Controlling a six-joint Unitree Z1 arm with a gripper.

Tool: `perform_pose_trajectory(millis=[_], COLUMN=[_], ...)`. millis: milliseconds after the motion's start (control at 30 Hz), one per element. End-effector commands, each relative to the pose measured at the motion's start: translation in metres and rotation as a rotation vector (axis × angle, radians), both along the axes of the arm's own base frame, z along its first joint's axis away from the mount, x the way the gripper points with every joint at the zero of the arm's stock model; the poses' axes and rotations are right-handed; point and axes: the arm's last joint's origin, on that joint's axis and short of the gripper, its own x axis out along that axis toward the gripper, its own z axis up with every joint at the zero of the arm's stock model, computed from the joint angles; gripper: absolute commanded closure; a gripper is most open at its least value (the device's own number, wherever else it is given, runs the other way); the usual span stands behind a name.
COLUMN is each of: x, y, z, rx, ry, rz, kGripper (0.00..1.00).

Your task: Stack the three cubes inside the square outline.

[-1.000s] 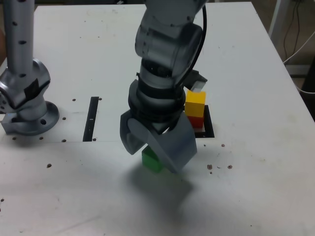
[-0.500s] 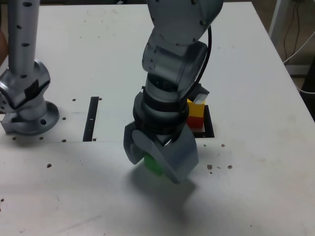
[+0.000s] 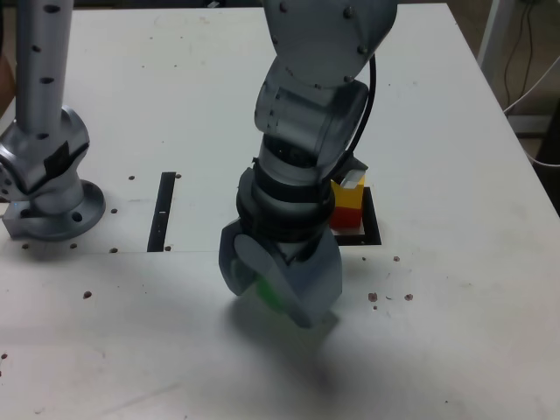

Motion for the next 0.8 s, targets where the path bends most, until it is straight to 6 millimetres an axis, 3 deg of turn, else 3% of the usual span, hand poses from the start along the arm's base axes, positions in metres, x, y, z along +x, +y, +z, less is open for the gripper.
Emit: perform_pose_trajectory(millis=[0,767], x=[0.0010,0.0012], y=[0.0007,0.0007], z=[0.0001,0.0003], rx=[0.004,0.000], ry=[-0.007,-0.012], rz=[0.002,0.003], kGripper=[0.62,0.65])
